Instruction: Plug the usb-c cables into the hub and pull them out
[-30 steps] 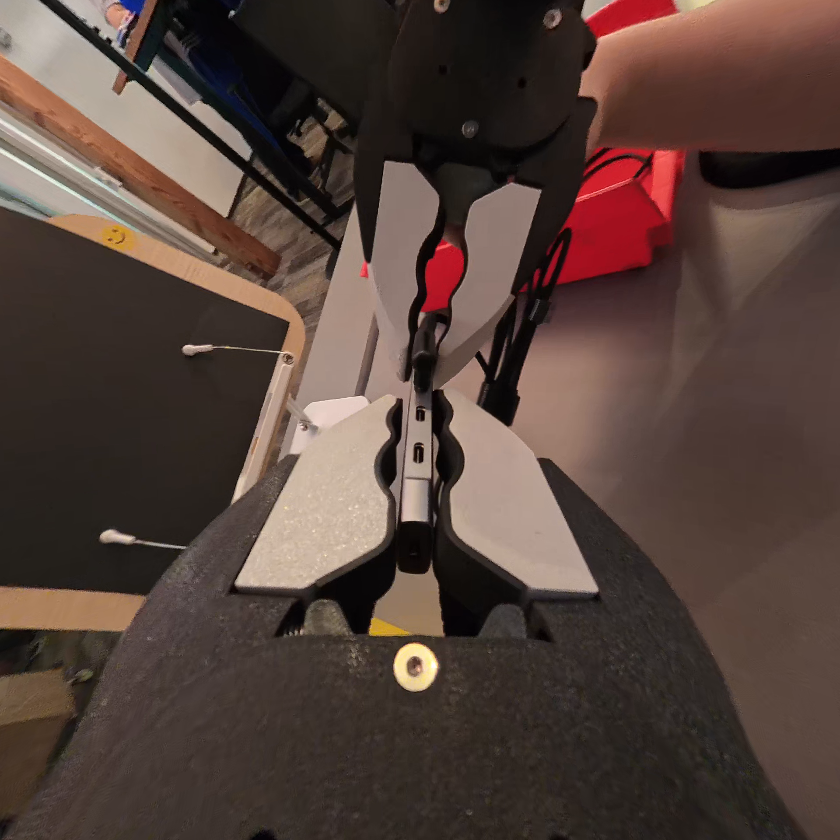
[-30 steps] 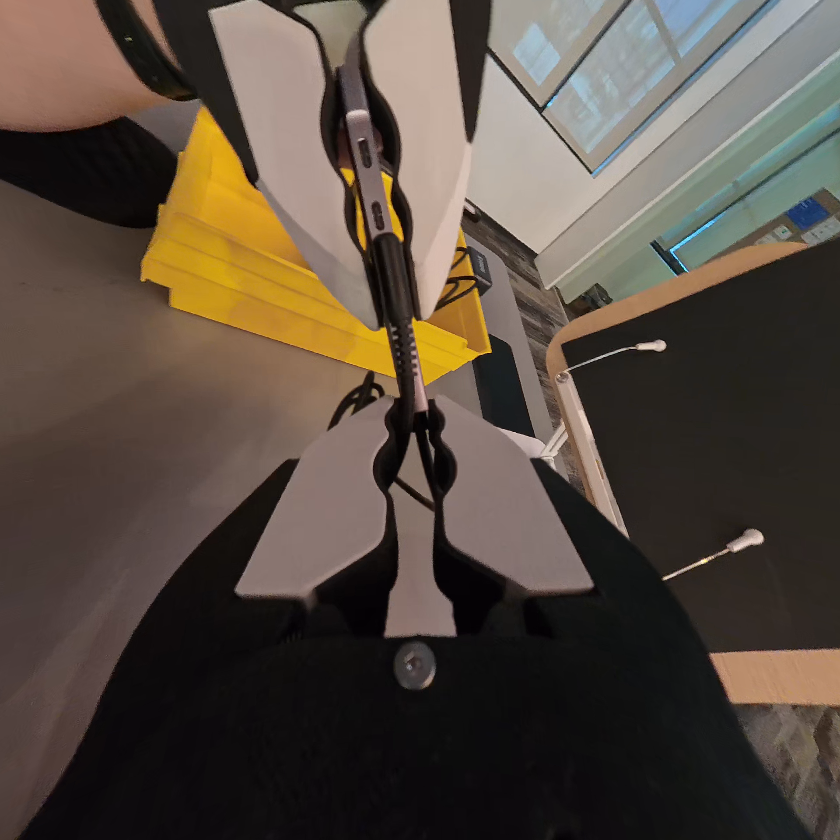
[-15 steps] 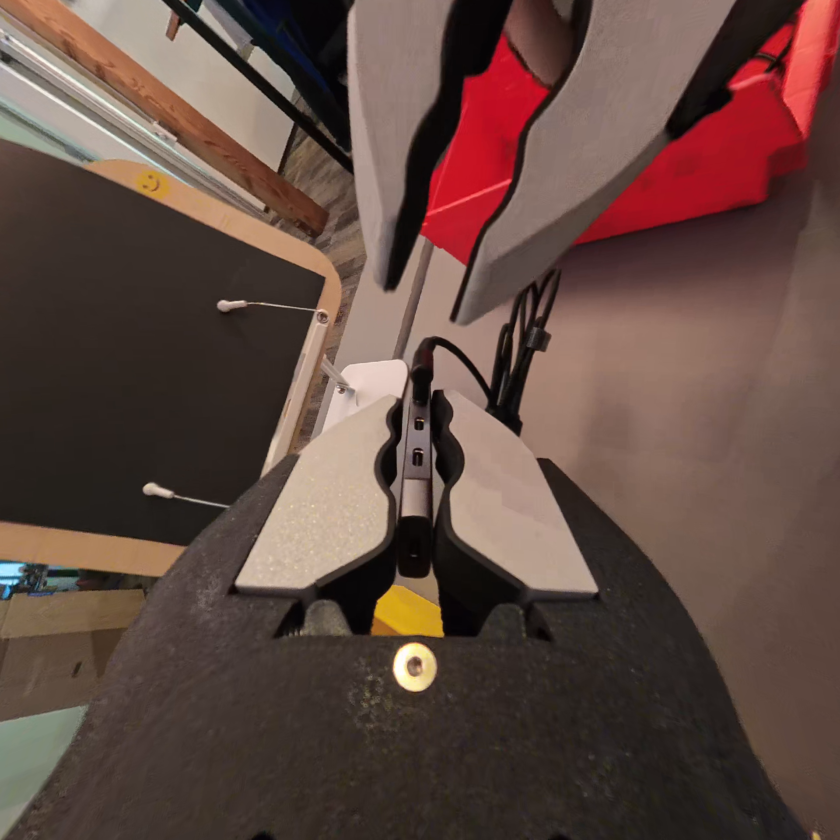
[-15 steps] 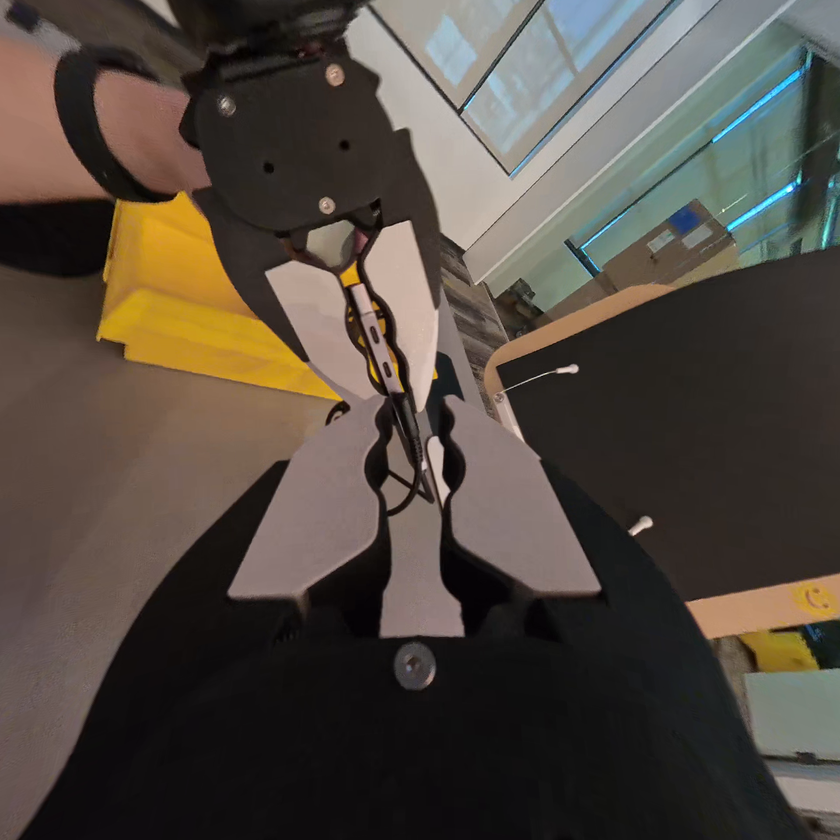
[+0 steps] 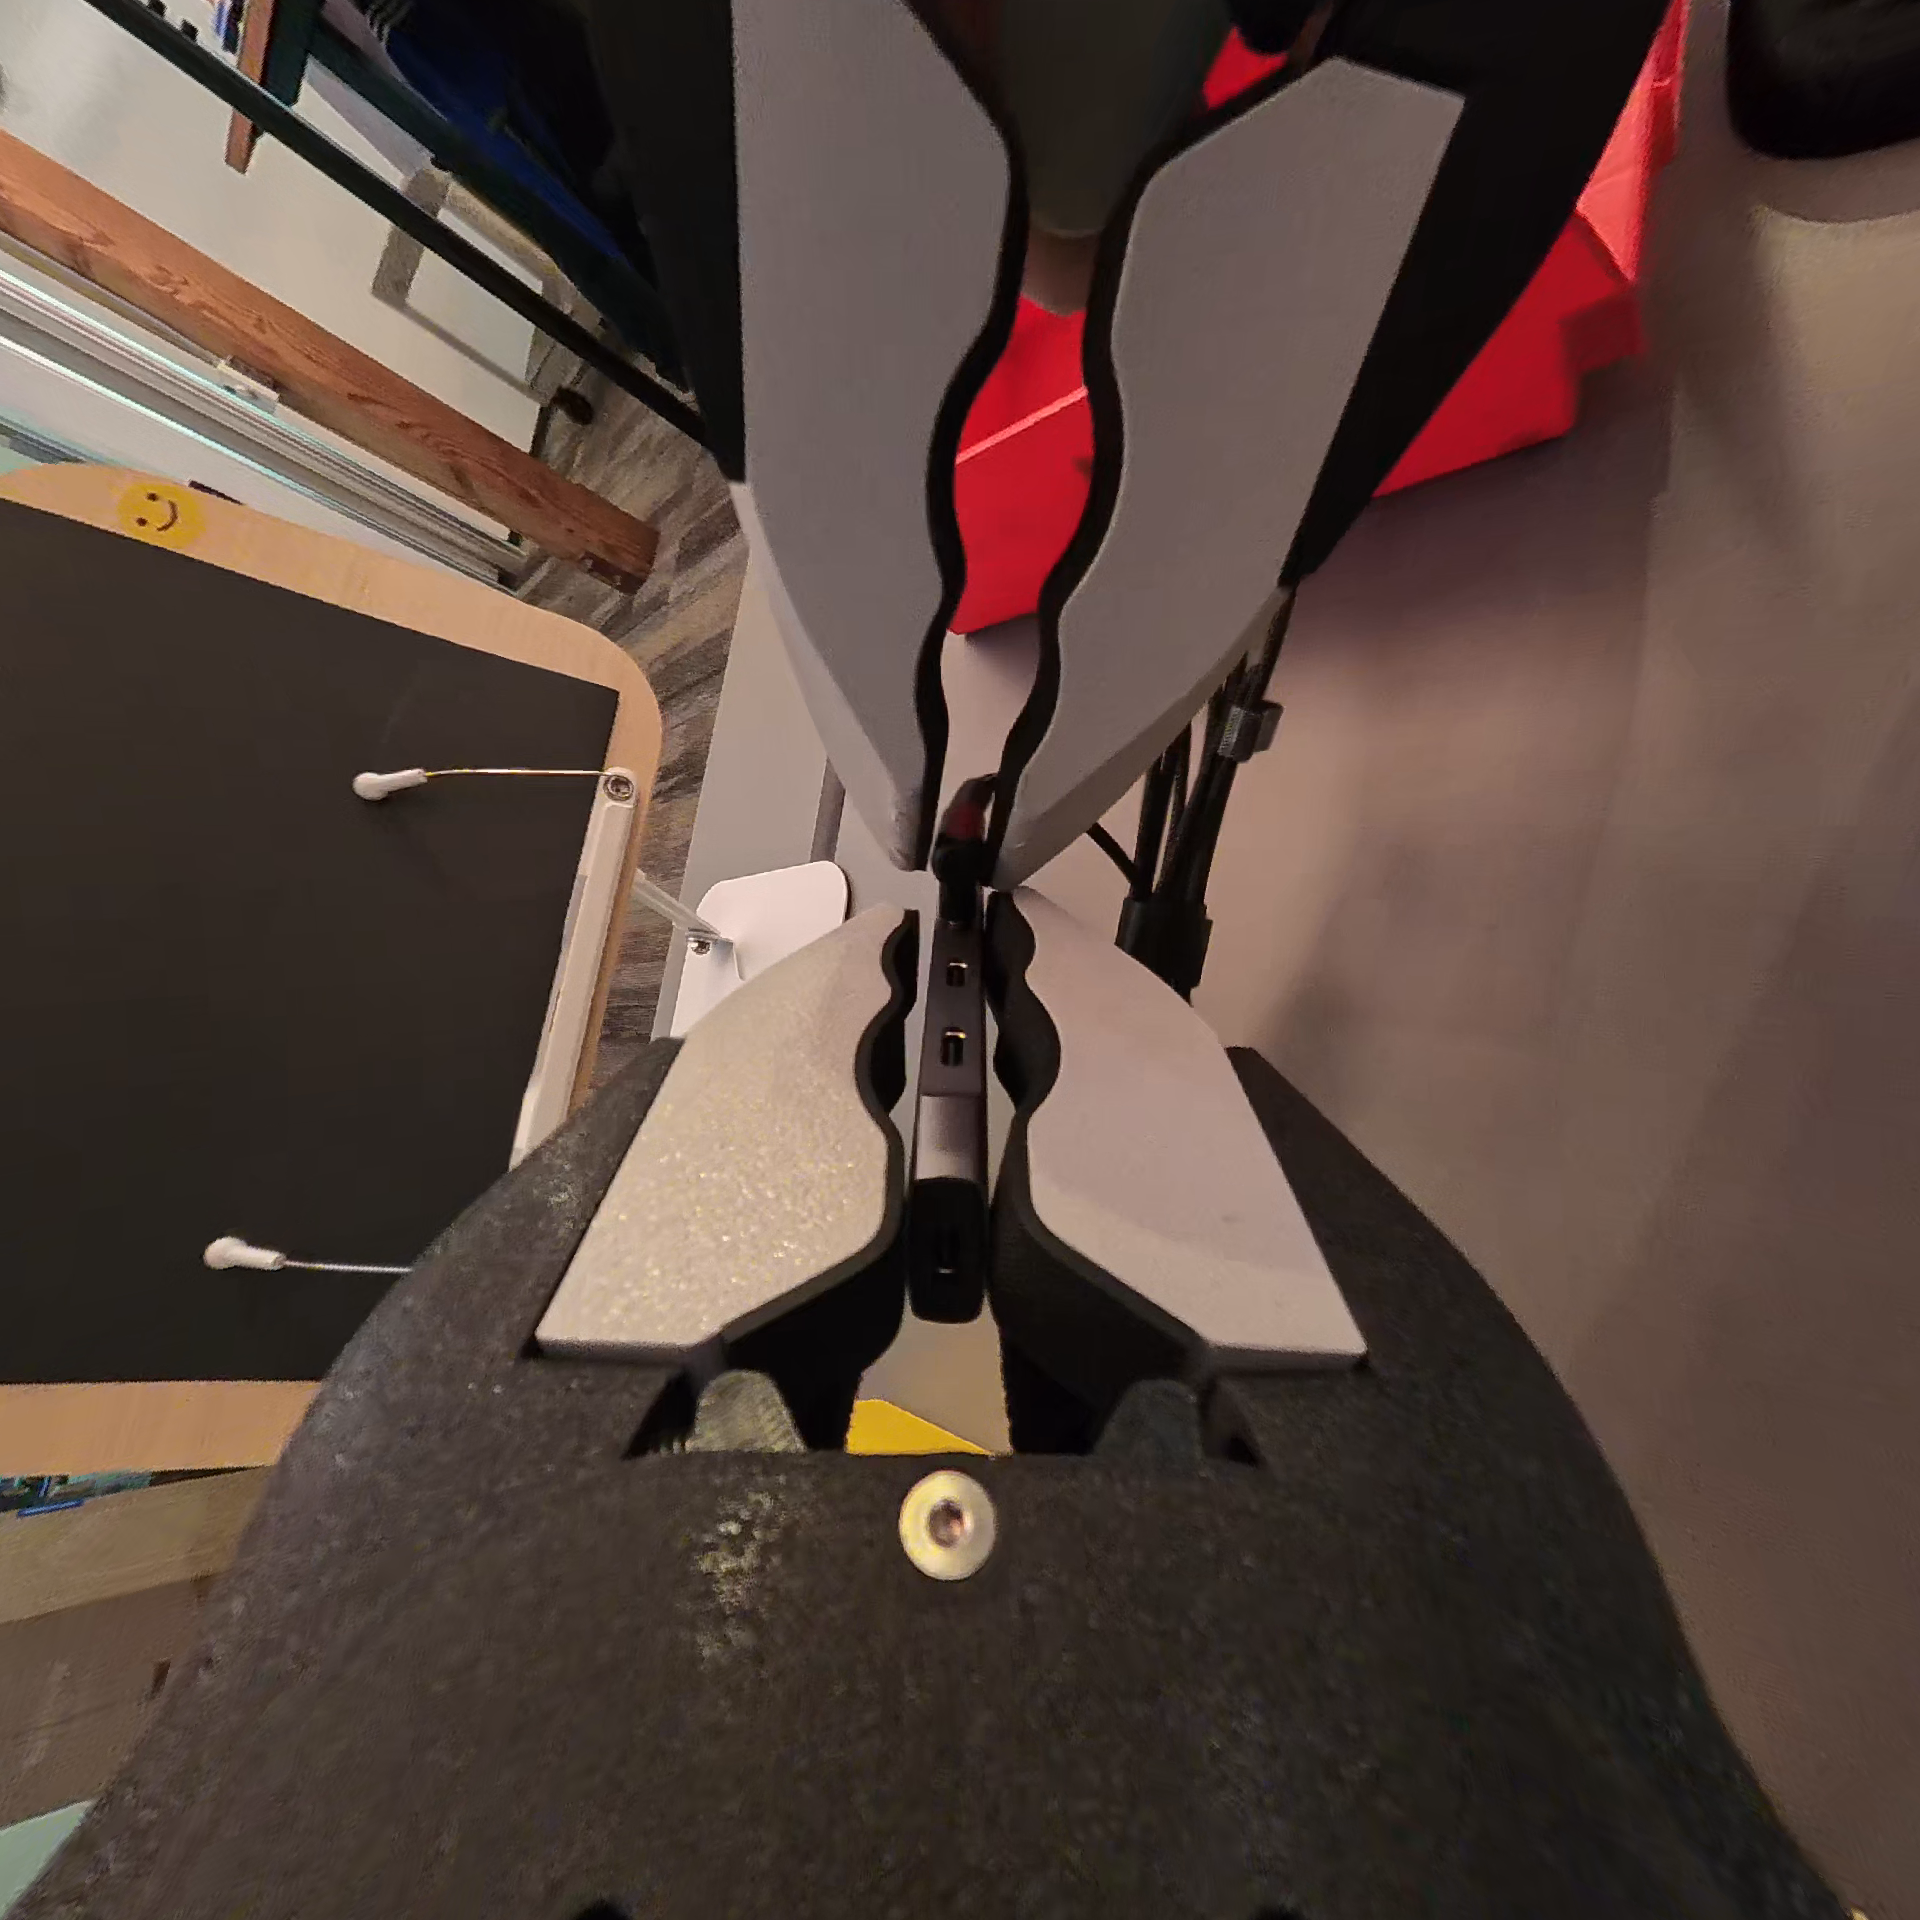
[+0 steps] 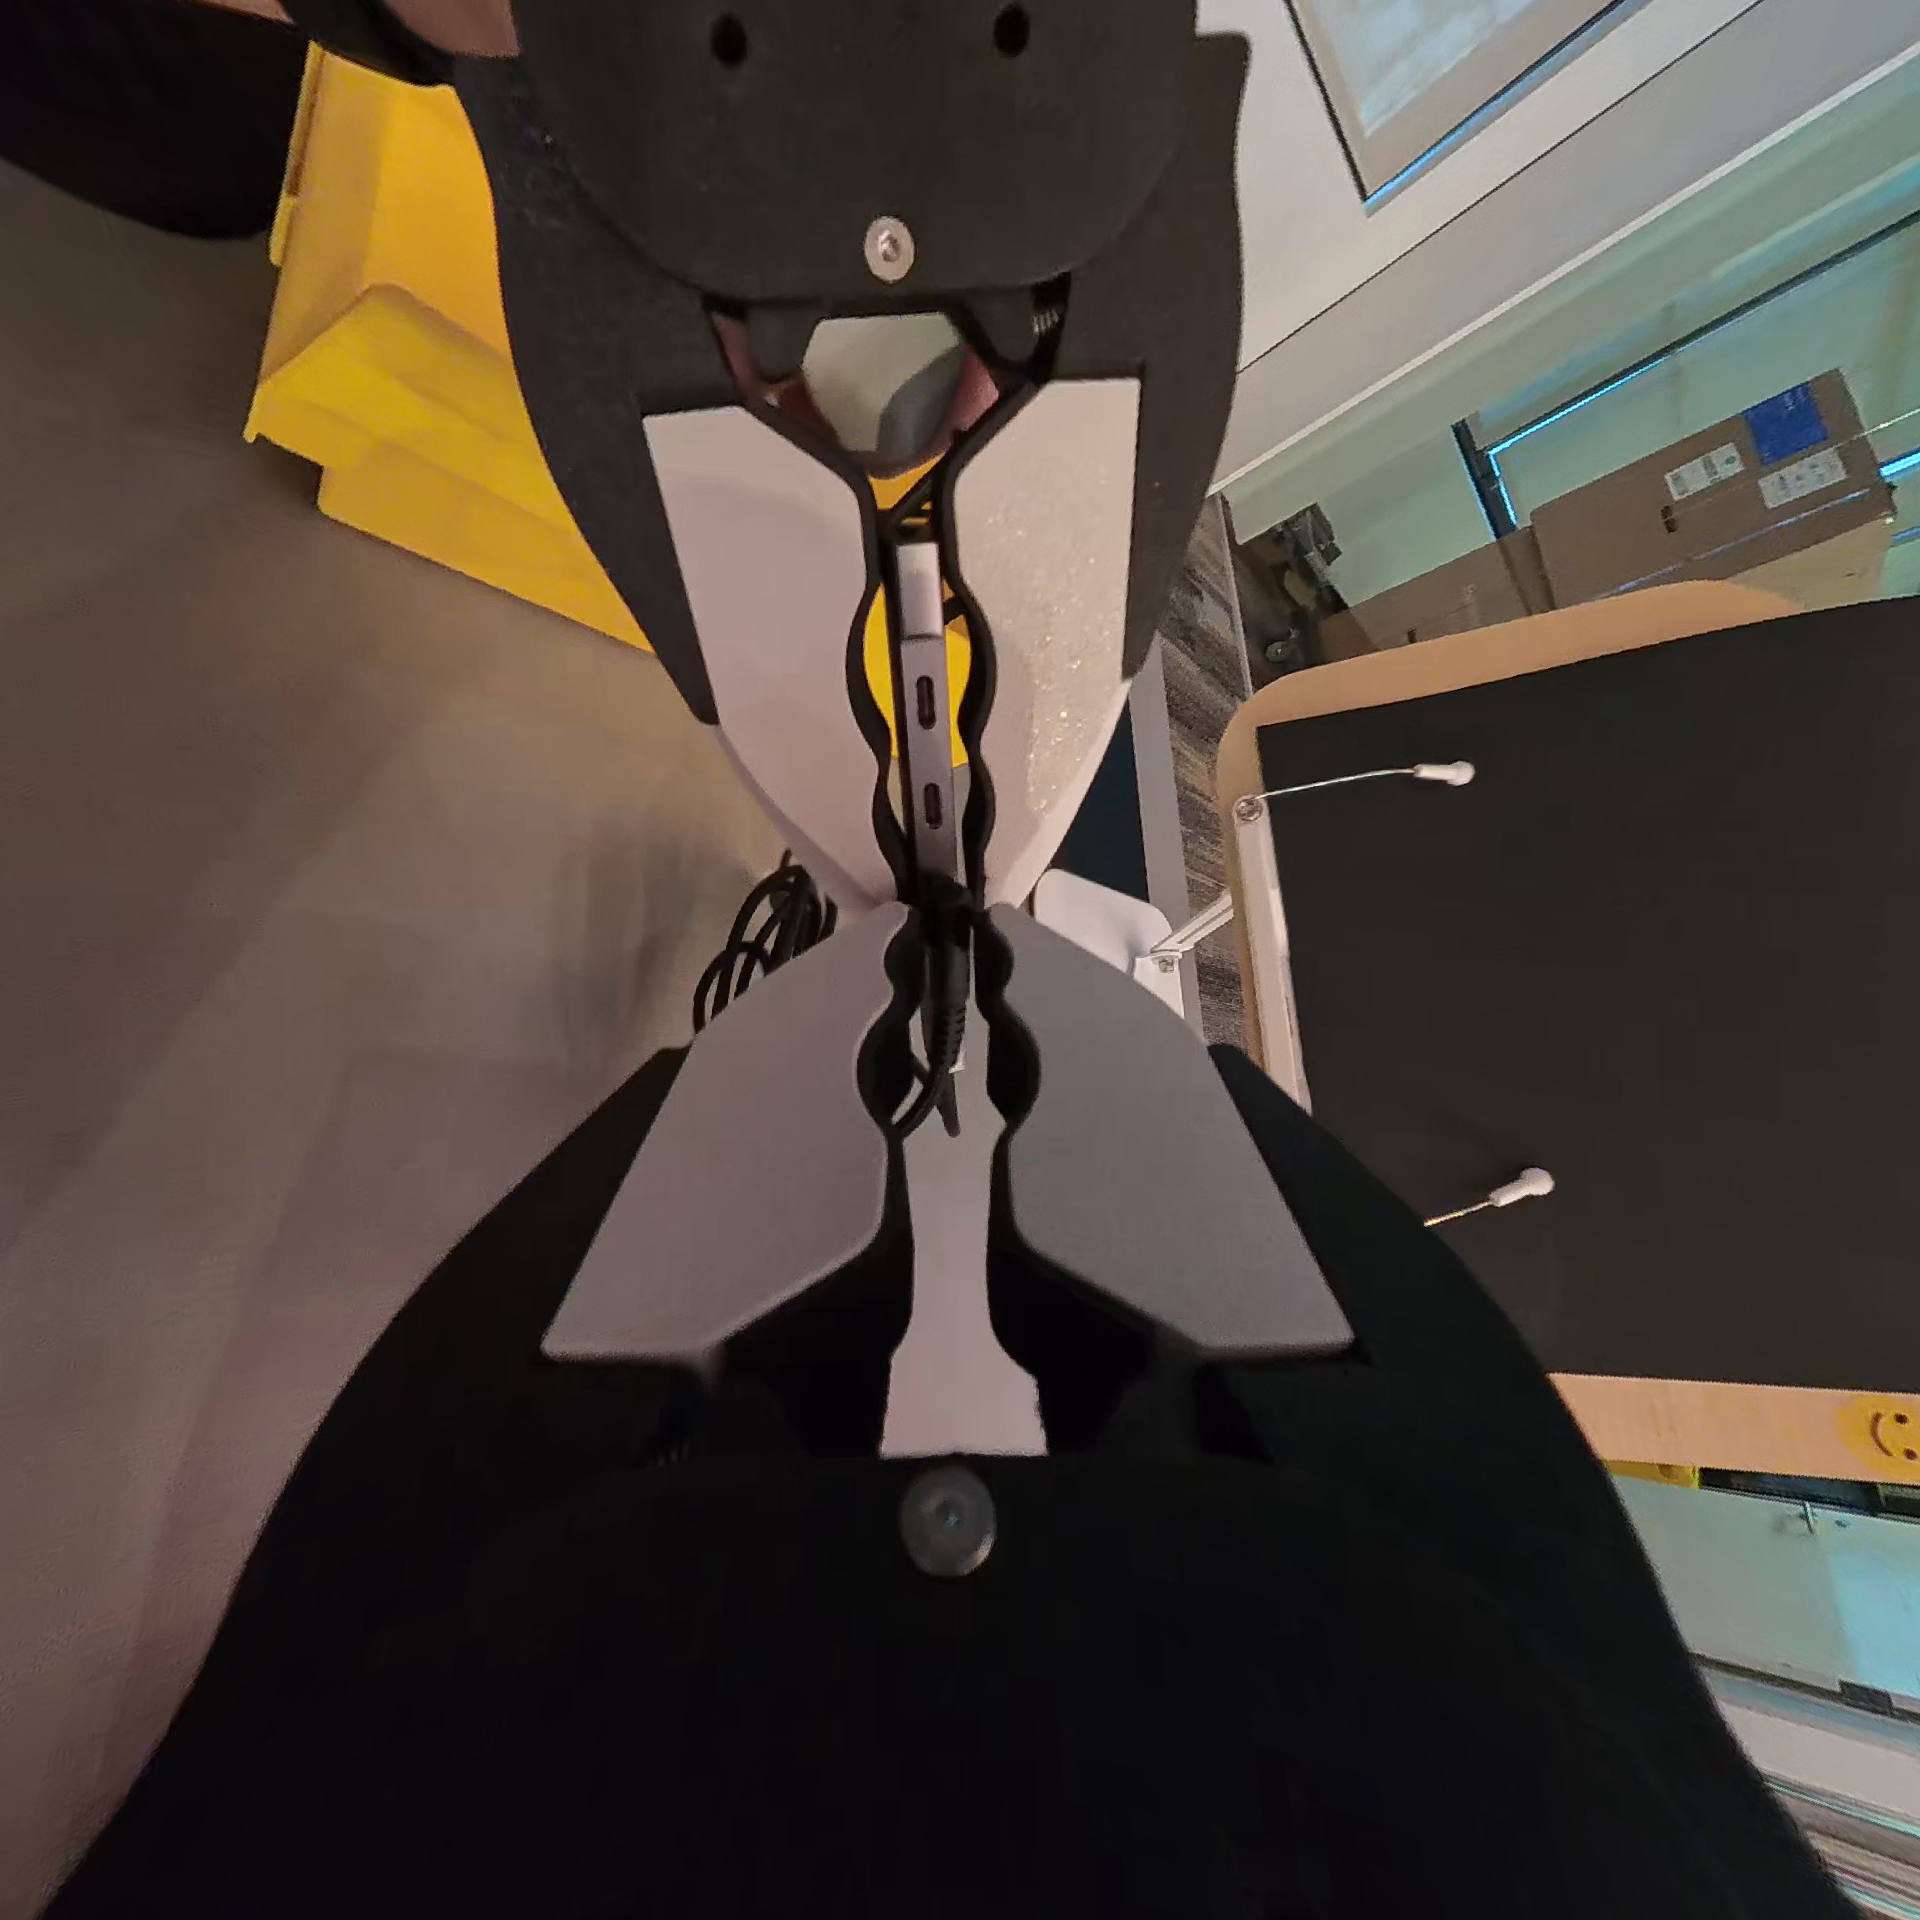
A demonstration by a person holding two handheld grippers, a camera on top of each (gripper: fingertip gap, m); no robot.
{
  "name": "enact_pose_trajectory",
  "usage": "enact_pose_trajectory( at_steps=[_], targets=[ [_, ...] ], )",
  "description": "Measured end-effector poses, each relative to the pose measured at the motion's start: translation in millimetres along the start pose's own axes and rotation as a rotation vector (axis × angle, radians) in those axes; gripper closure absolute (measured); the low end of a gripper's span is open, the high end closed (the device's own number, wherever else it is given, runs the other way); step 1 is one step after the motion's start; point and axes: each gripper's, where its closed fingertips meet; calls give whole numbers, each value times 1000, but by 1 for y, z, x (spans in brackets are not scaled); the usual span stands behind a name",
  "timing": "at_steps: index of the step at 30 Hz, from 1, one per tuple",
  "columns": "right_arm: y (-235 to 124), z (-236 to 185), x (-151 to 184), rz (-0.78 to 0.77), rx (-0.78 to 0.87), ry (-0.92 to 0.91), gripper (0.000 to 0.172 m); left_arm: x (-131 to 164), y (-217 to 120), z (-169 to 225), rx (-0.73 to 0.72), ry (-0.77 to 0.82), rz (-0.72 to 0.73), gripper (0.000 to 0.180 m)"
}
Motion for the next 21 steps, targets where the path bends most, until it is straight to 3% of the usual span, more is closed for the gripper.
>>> enact_pose_trajectory(
  at_steps=[8,13,19,21],
  targets=[
    [-3,-11,2,4,-68,-16,163,-3,1,11,38,51,-6,168],
    [-3,-9,7,-58,-49,-73,163,2,5,6,-4,78,-70,168],
    [-14,-2,-5,-13,-6,-125,163,21,2,-10,-84,125,-156,167],
    [-18,-4,-9,-18,-14,-127,163,10,3,-4,-48,122,-53,168]
  ],
)
Point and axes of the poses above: each gripper's, where its closed fingertips meet, y out along the fingers, x out of its underside, z = x × y across the jaws, and after that the axes turned 7 degrees about z, right-handed
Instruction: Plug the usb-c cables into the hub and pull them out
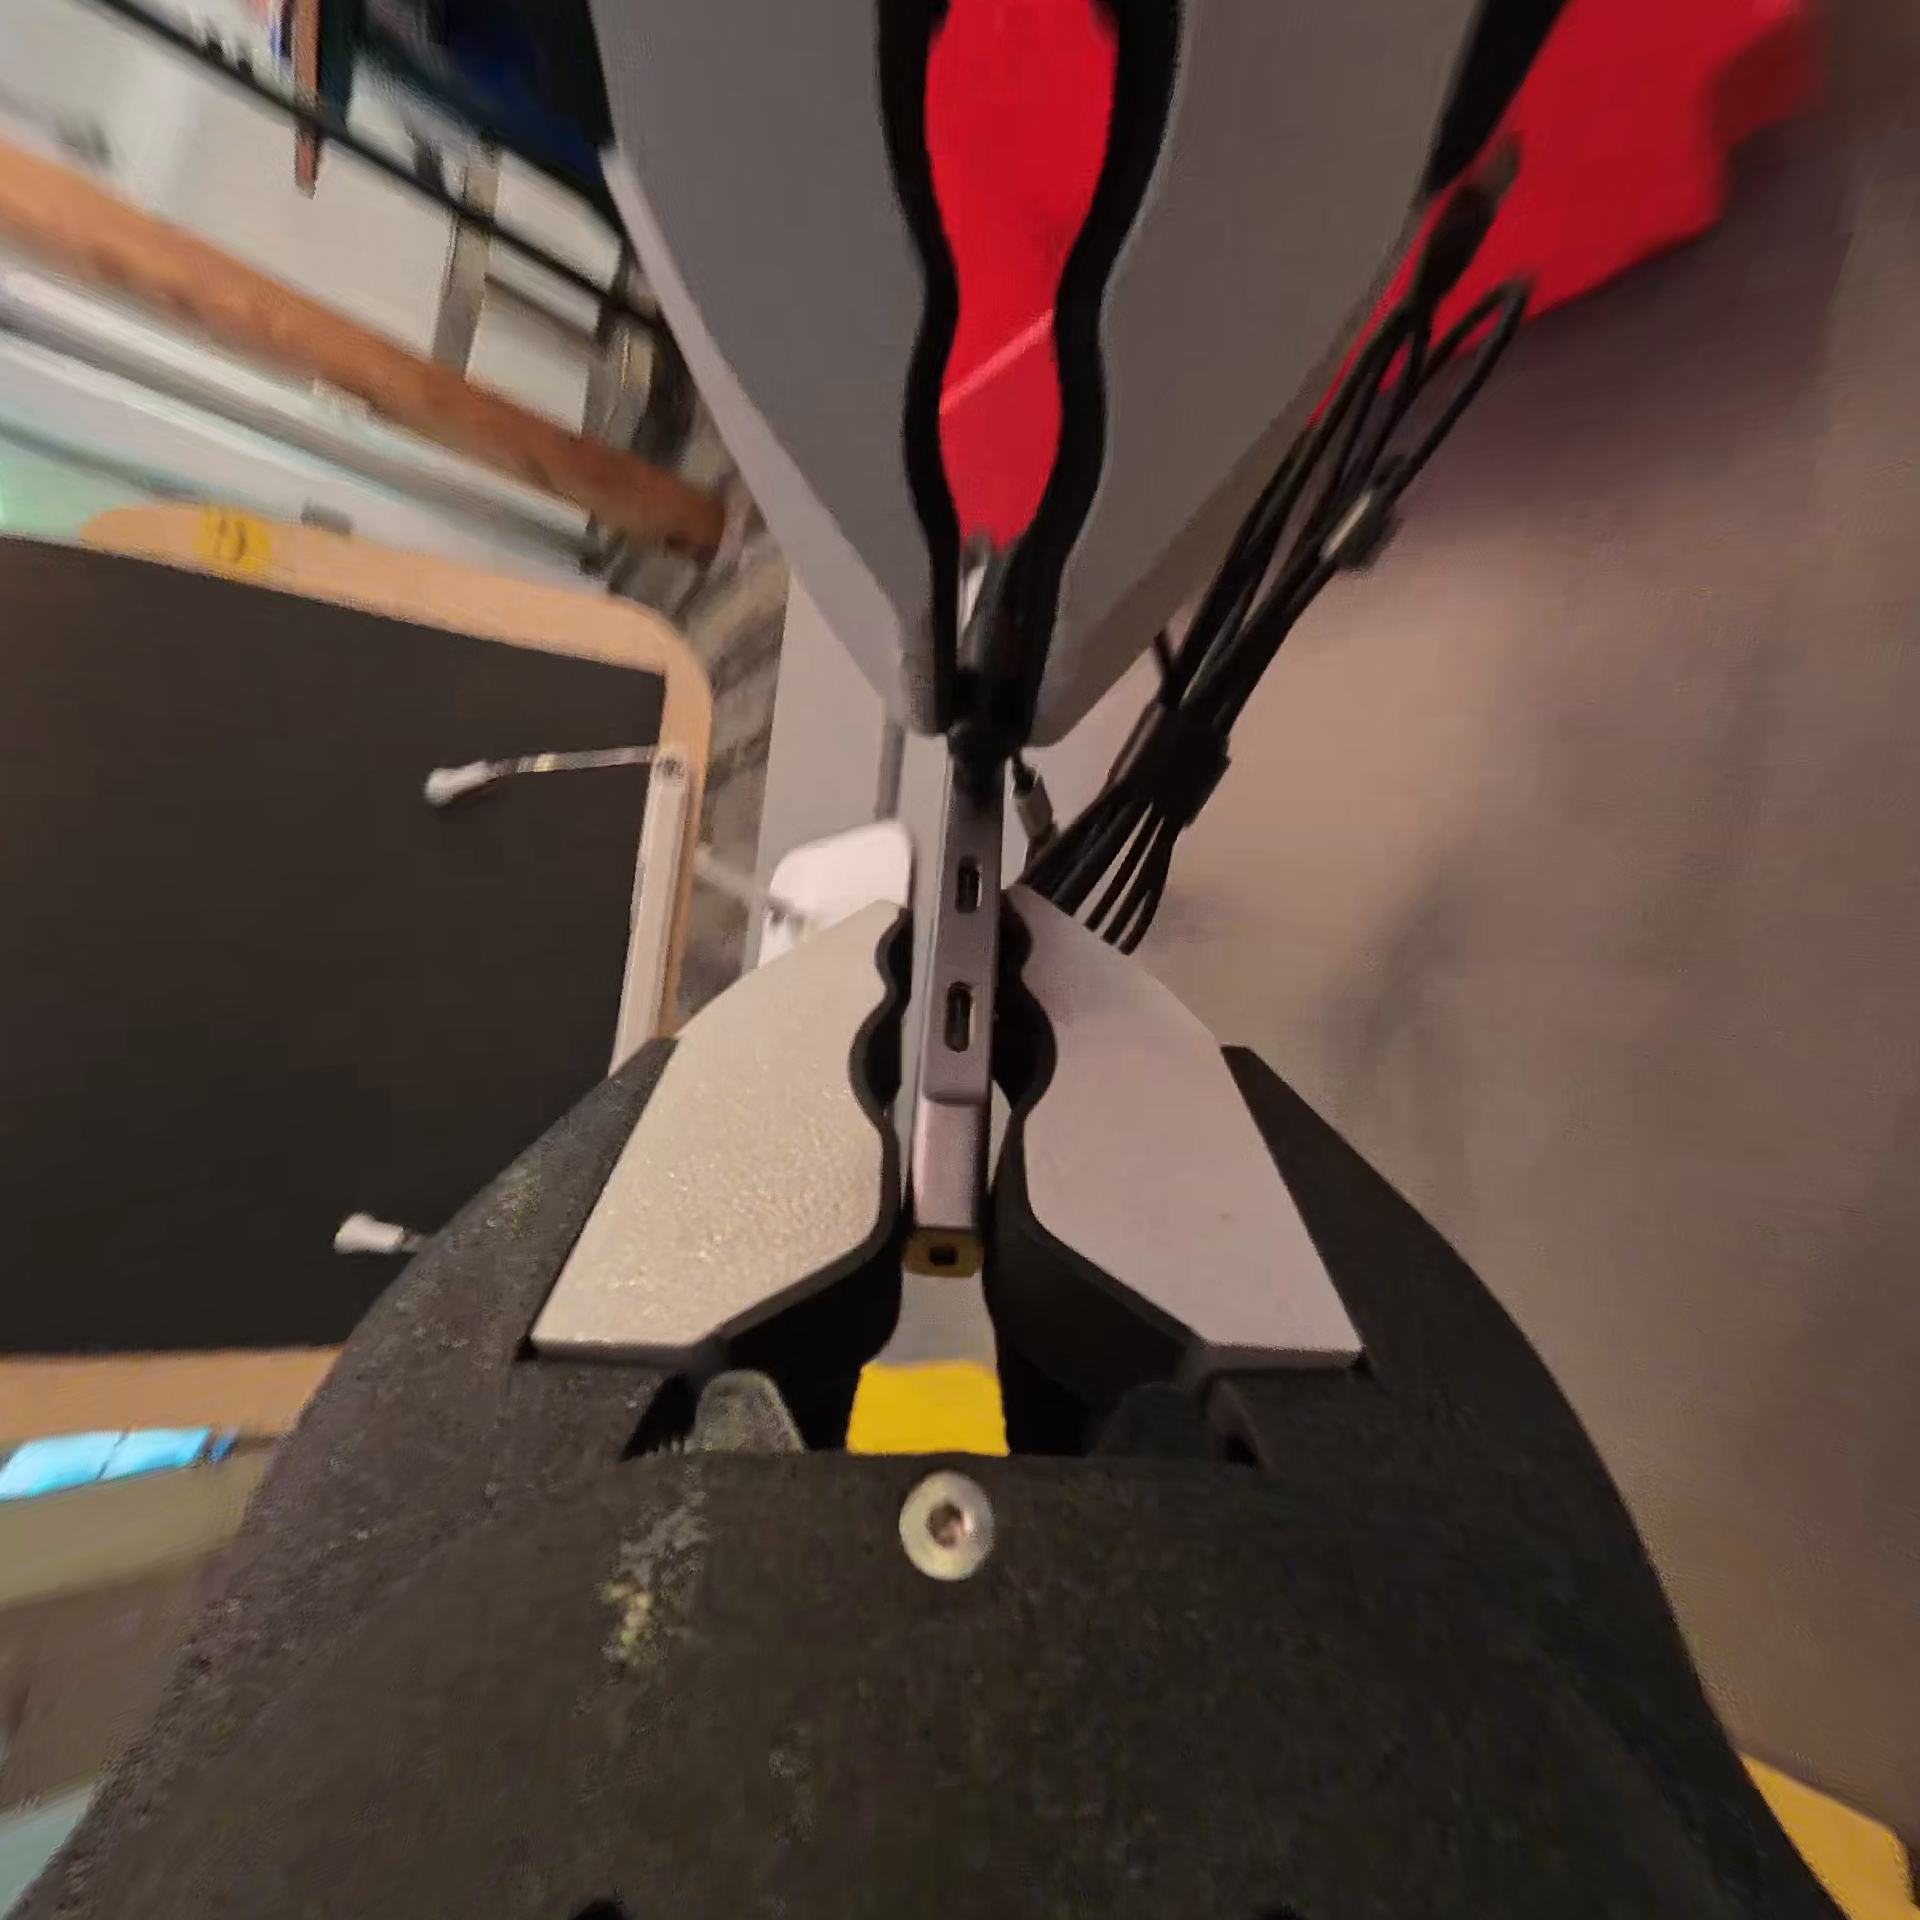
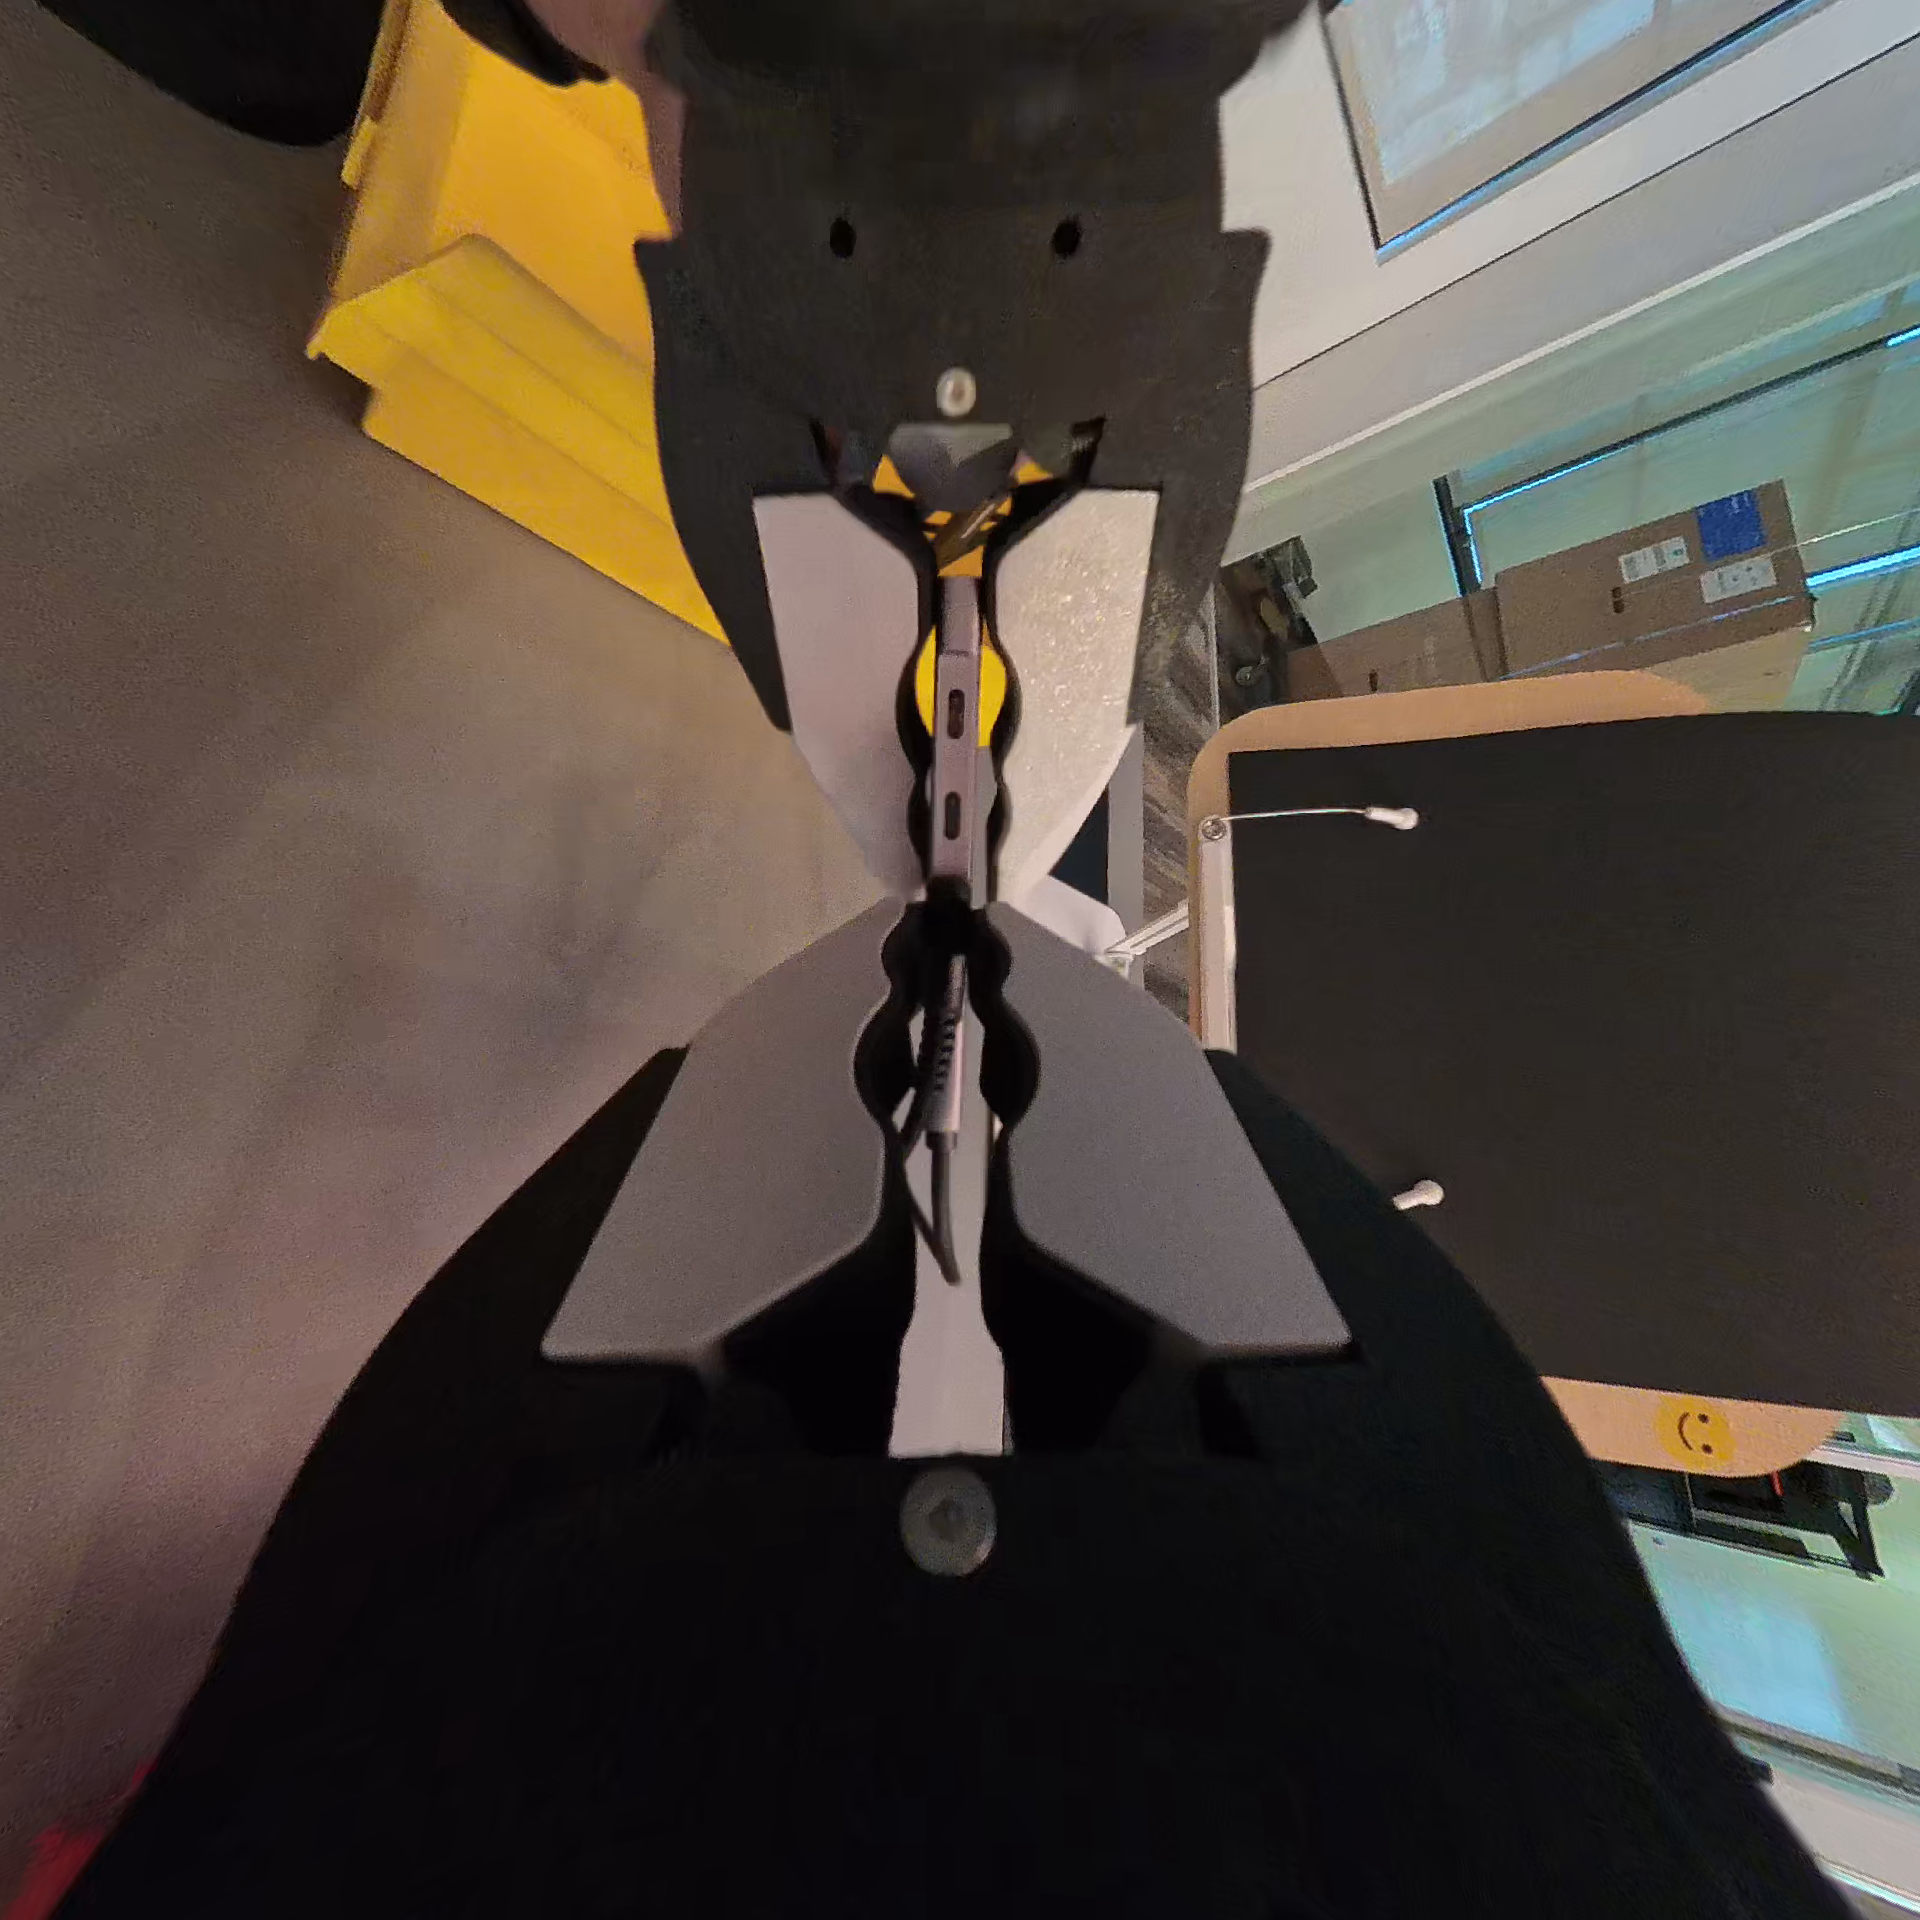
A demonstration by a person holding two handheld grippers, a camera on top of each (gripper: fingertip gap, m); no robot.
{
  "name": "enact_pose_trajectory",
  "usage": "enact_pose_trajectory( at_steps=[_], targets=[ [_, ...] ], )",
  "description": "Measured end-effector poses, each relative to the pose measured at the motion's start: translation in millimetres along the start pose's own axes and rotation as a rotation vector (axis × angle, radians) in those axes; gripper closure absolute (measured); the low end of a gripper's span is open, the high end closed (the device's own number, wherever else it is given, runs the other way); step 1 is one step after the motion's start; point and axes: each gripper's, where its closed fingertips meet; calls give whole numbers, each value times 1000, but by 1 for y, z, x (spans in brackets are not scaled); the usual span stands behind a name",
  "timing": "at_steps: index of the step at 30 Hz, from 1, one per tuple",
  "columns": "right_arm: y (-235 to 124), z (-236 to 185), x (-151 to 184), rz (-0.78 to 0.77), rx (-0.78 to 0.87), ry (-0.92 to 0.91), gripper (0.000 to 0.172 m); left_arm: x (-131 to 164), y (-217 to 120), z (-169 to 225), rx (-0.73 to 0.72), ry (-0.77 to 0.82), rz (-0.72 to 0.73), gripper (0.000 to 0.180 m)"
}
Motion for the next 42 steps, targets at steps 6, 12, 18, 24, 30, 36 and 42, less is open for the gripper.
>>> enact_pose_trajectory(
  at_steps=[6,12,18,24,30,36,42],
  targets=[
    [1,4,0,-26,49,-54,163,-4,-1,3,62,-190,59,168],
    [9,17,9,-105,170,-141,163,0,-16,14,296,-539,79,121],
    [20,26,11,-115,307,-225,163,-12,-29,-10,400,-1033,221,133],
    [33,26,16,-147,372,-240,163,7,-28,-22,309,-1248,202,147],
    [49,11,21,-216,387,-199,163,32,-20,-11,218,-1438,115,155],
    [49,-26,20,-163,348,-94,163,32,-22,25,202,-1337,-4,155],
    [48,-48,27,-166,342,16,156,25,-20,42,173,-1295,-36,155]
  ],
)
Point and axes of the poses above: each gripper's, where its closed fingertips meet, y out along the fingers, x out of its underside, z = x × y across the jaws, and after that the axes turned 7 degrees about z, right-handed
